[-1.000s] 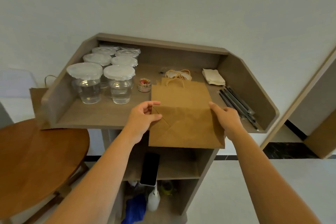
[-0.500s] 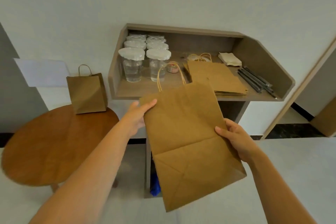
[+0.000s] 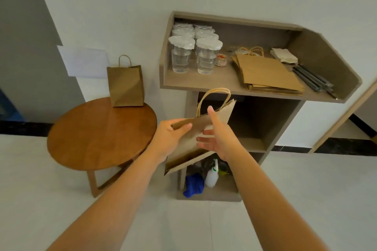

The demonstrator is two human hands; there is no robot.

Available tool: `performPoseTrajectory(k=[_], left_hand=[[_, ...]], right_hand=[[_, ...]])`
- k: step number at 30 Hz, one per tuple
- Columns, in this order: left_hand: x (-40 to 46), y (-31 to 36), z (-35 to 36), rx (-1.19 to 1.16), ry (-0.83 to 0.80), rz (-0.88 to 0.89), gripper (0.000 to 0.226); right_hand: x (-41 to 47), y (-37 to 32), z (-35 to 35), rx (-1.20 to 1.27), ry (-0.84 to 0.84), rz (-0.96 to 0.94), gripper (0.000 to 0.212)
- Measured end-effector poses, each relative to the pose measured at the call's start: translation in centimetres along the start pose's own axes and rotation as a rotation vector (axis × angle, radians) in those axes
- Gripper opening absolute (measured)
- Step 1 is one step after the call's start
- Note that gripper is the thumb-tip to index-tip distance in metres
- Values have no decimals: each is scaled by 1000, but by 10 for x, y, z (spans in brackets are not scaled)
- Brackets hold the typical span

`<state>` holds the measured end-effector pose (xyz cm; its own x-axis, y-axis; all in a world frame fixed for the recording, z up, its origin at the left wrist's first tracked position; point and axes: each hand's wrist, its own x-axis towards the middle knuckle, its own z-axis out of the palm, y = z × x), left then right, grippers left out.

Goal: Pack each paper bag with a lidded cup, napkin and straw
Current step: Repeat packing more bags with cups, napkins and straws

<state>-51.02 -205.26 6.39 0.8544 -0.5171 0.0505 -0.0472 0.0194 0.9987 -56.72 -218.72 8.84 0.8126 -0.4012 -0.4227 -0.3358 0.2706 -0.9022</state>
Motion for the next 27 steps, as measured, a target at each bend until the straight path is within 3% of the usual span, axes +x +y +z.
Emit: performPoseTrajectory(k=[6, 13, 15, 19, 23, 25, 27], left_hand=[[-4, -7, -10, -132, 1, -72, 13], [1, -3, -4, -164, -17, -79, 16], [1, -2, -2, -164, -48, -85, 18], [4, 0, 1, -118, -125, -59, 30], [8, 0, 2, -167, -265, -59, 61], [10, -3, 3, -132, -291, -75, 76], [10, -6, 4, -100, -262, -112, 71]], right_hand=[[10, 5, 4, 143, -119, -37, 42], [17, 7, 0, 238, -172, 16, 52], [21, 4, 1, 166, -155, -3, 55], [25, 1, 0, 159, -168, -63, 38], [31, 8, -5, 21, -185, -100, 30], [34, 9, -6, 28, -174, -92, 36], [37, 8, -5, 28, -177, -71, 48]])
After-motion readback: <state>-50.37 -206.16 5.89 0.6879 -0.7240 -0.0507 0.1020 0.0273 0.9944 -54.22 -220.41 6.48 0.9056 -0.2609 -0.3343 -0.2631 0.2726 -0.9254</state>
